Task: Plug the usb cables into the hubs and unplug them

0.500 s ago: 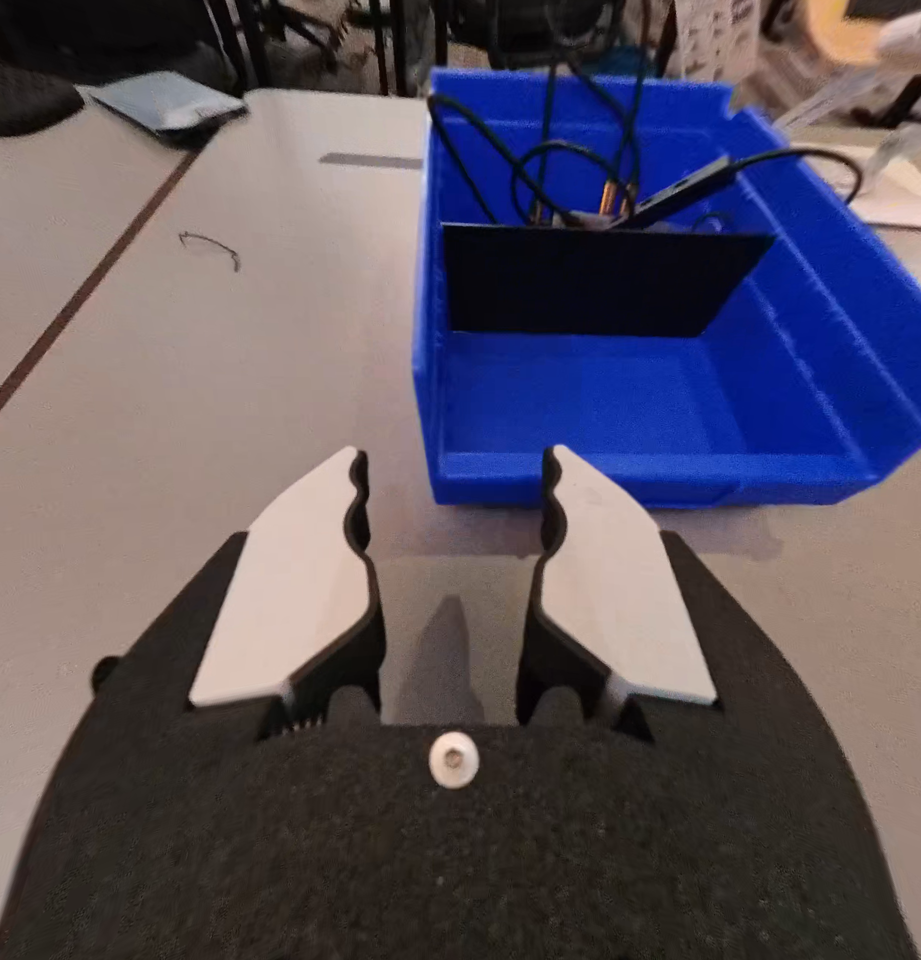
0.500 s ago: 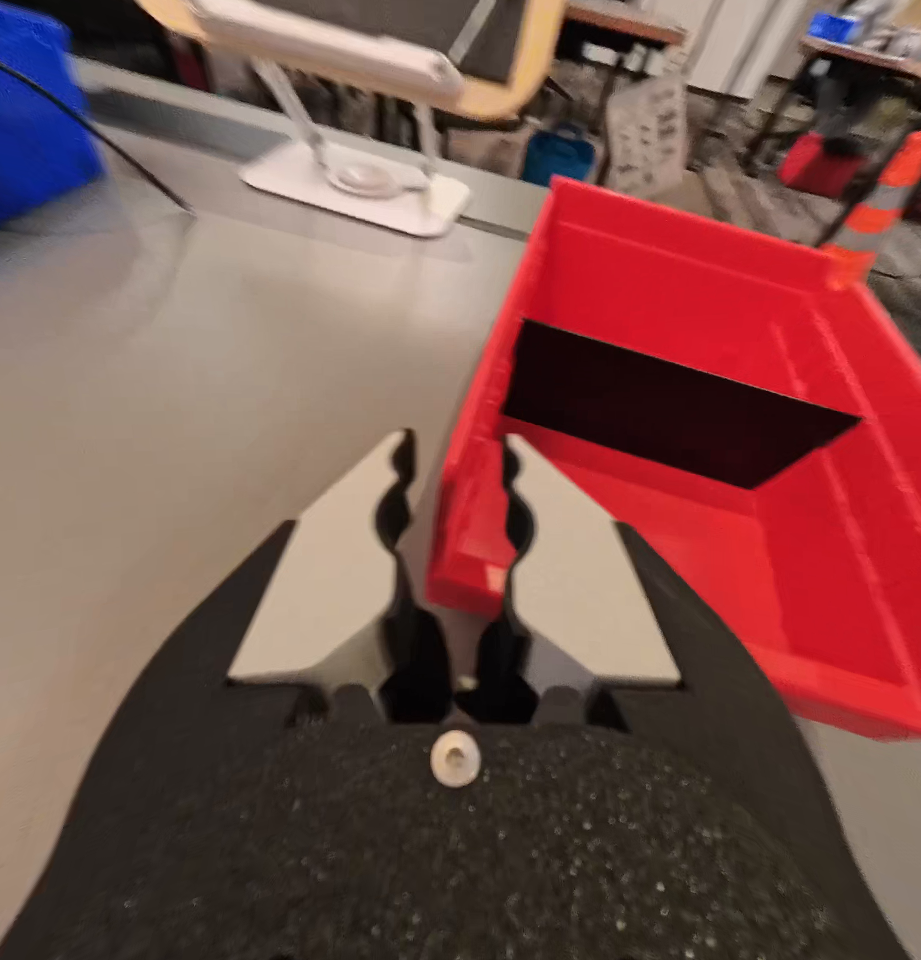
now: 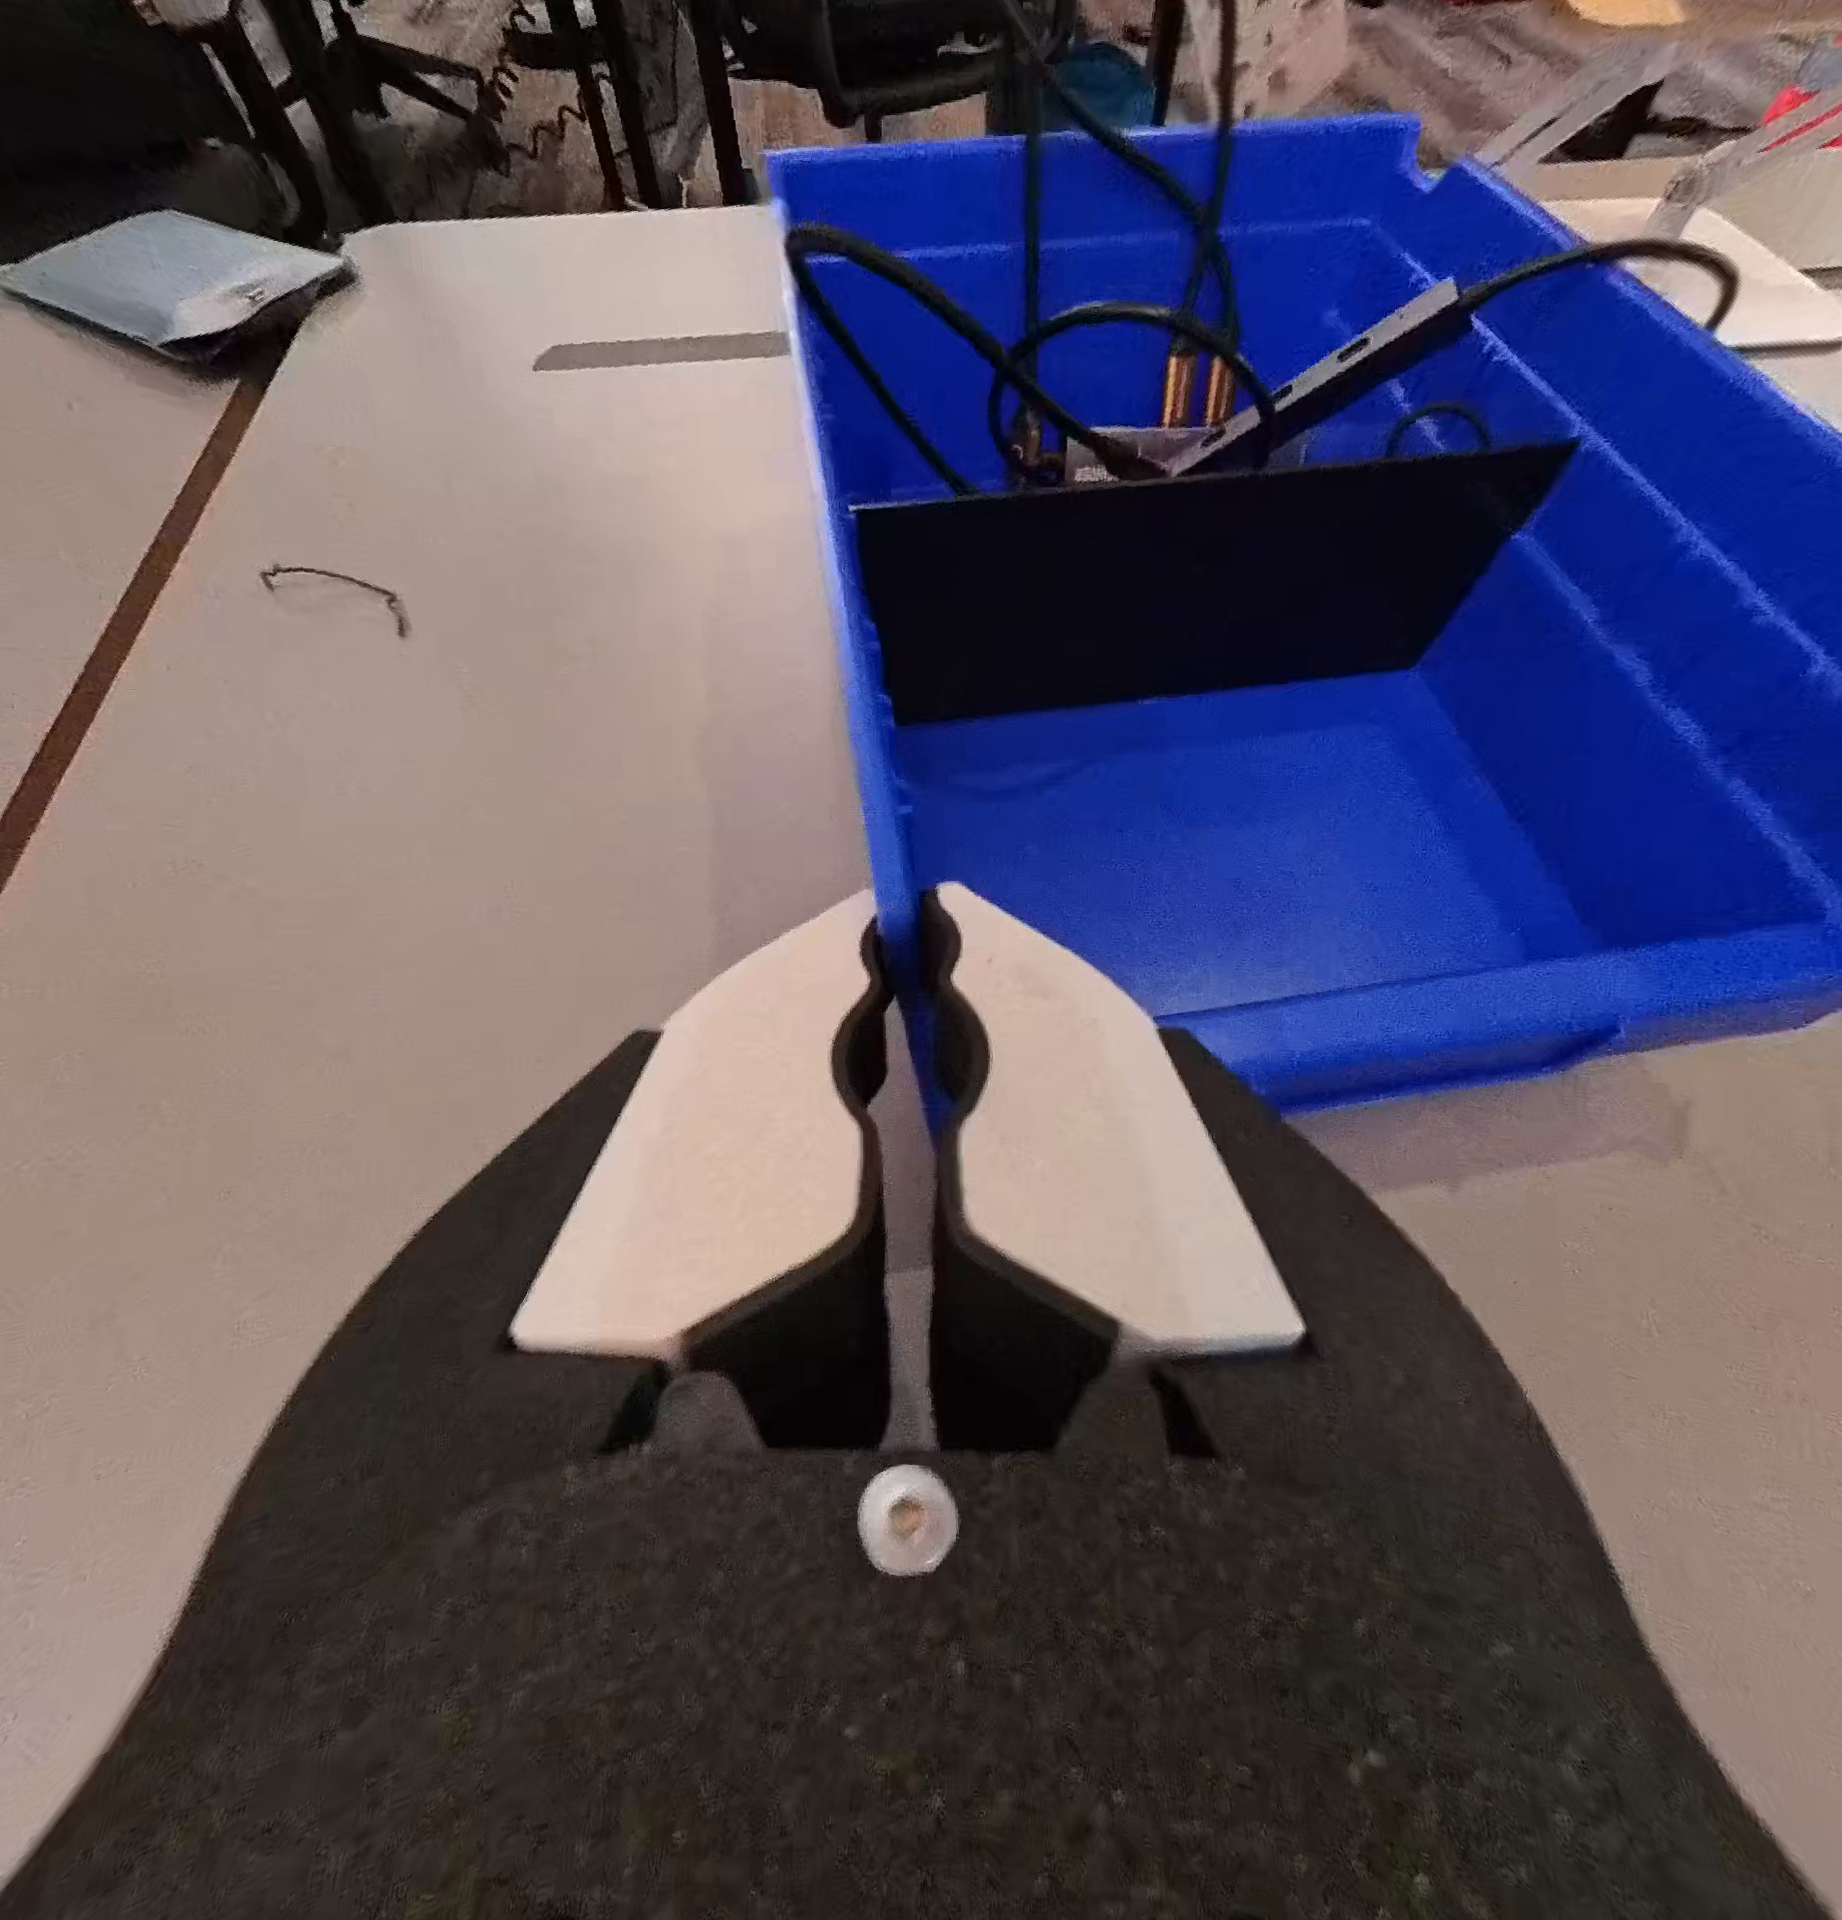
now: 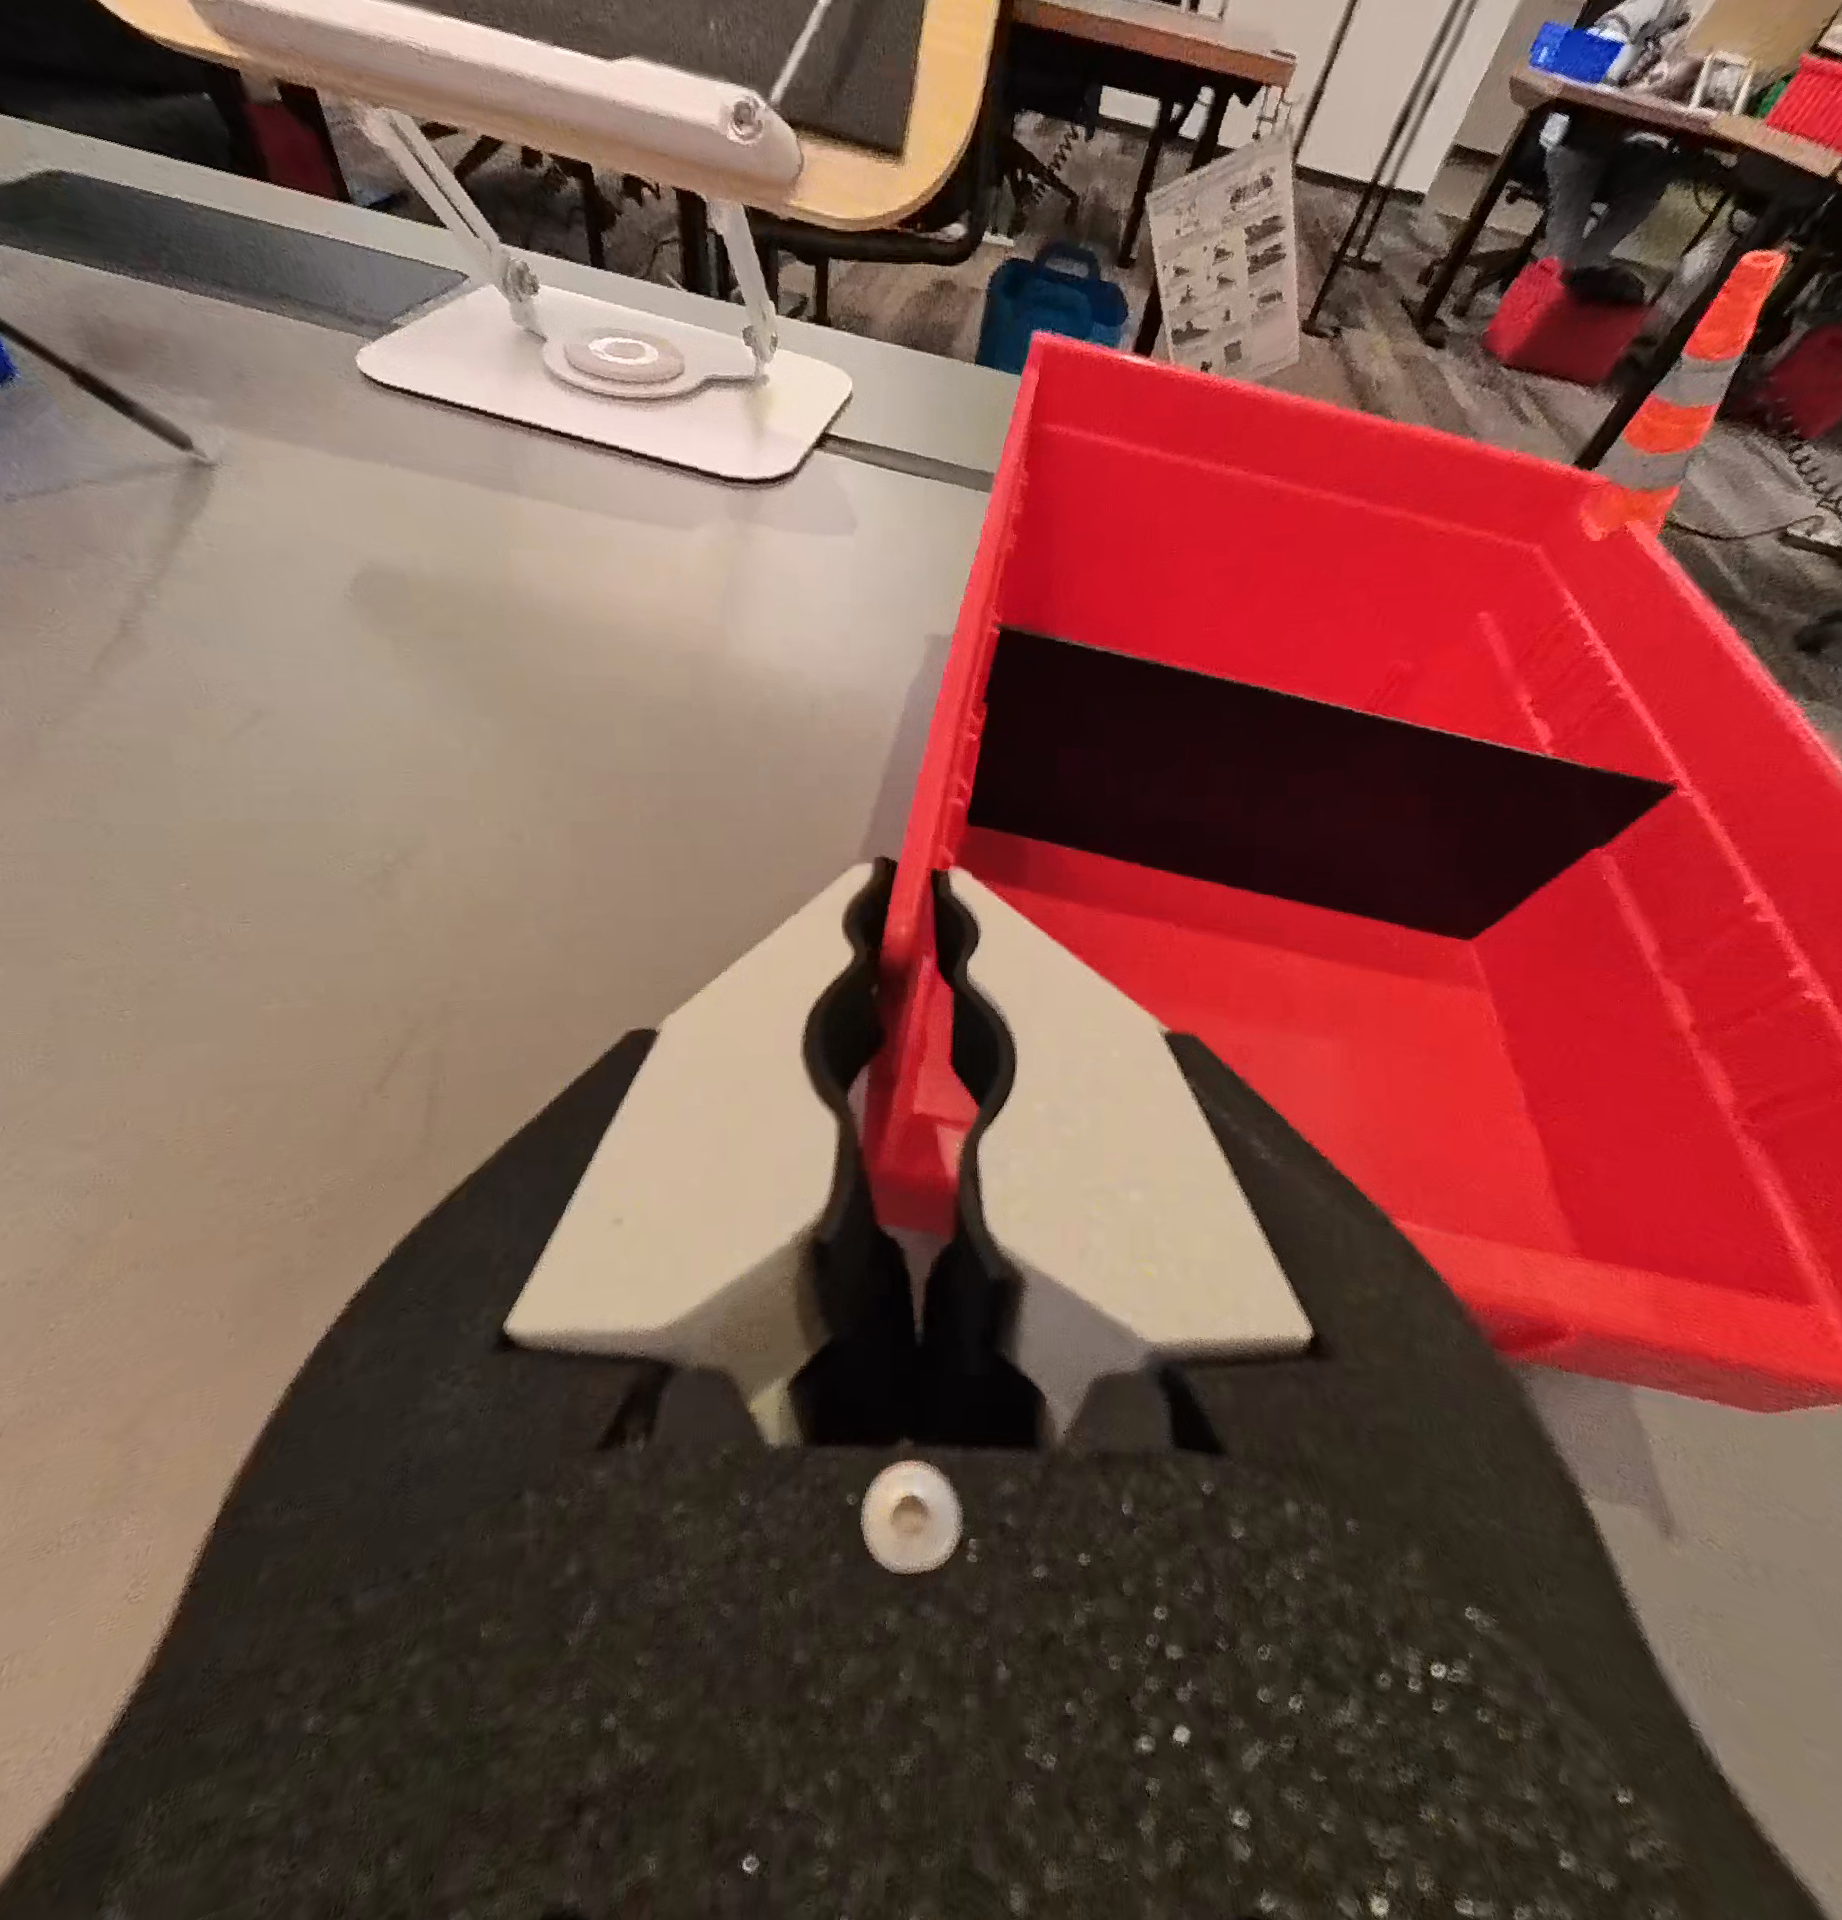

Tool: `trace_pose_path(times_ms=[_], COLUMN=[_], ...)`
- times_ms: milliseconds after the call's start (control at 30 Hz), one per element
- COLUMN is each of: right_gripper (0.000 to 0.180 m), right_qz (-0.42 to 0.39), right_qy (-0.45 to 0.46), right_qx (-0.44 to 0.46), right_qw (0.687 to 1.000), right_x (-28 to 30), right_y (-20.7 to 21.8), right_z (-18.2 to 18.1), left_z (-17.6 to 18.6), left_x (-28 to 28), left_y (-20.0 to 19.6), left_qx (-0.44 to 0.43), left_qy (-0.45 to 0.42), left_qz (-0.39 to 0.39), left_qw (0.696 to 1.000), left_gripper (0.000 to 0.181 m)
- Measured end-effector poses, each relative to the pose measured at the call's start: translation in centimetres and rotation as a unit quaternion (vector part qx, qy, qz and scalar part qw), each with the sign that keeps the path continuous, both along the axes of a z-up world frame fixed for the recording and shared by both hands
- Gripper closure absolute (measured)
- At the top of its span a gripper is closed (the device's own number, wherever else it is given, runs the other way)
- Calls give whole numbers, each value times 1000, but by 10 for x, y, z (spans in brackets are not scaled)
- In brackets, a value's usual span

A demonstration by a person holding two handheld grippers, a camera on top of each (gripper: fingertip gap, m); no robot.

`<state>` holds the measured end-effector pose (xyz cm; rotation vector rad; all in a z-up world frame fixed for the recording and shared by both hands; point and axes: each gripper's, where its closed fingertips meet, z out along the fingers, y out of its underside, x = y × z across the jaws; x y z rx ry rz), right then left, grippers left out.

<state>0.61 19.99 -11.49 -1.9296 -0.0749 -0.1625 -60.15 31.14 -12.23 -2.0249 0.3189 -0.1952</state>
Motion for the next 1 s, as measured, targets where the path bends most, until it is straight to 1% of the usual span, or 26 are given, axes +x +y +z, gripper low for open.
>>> trace_pose_path(times_ms=[67, 100, 133, 167, 233, 267, 300, 333, 367, 400, 433, 500, 533, 567, 633, 700, 767, 833, 1000], right_gripper=[159, 153, 152, 152, 152, 152, 152, 152, 152, 152, 153, 152, 150, 148, 145, 142, 142, 142, 143], right_qz=[32, 45, 59, 67, 57, 48, 31, 12, -6, -31, -53, -36, -29, -31, -38, -37, -35, -29, -21], right_qy=[32, 58, 82, 99, 125, 135, 144, 154, 167, 194, 239, 309, 315, 308, 296, 293, 271, 248, 215], right_qx=[20, 32, 43, 52, 48, 45, 44, 42, 46, 64, 93, 134, 128, 106, 73, 73, 77, 67, 66], right_qw=[999, 997, 994, 991, 989, 989, 988, 987, 985, 978, 965, 941, 940, 945, 952, 952, 959, 966, 974], right_x=[-9, -12, -15, -12, 5, 17, 31, 45, 56, 67, 76, 75, 72, 71, 67, 64, 62, 58, 54], right_y=[-16, -31, -47, -63, -87, -95, -99, -100, -98, -95, -91, -83, -81, -81, -83, -87, -91, -95, -98], right_z=[11, 18, 25, 27, 21, 14, 5, -4, -9, -6, 4, 23, 21, 12, -5, -4, -2, -5, -4], left_z=[0, 0, 3, 11, 32, 37, 35, 23, 8, -3, -9, -11, -10, -11, -21, -28, -27, -22, -7], left_x=[-2, -4, -8, -12, -3, 13, 36, 67, 100, 127, 149, 184, 193, 198, 199, 201, 203, 202, 192], left_y=[-3, -10, -19, -31, -61, -75, -86, -96, -105, -111, -116, -129, -133, -135, -138, -145, -148, -146, -134], left_qx=[-8, -15, -18, -11, 23, 41, 49, 35, 10, -5, -11, -27, -22, -18, -34, -52, -51, -38, -21], left_qy=[-5, 9, 29, 46, 62, 56, 45, 31, 9, -14, -33, -43, -34, -21, 3, -7, -13, -18, -72], left_qz=[7, 18, 41, 67, 94, 86, 58, 4, -61, -107, -138, -208, -229, -240, -248, -259, -266, -262, -215], left_qw=[1000, 1000, 999, 997, 993, 994, 996, 999, 998, 994, 990, 977, 973, 970, 968, 965, 963, 964, 974], left_gripper=[178, 175, 157, 144, 141, 143, 149, 156, 158, 158, 152, 145, 144, 144, 144, 142, 141, 141, 136])
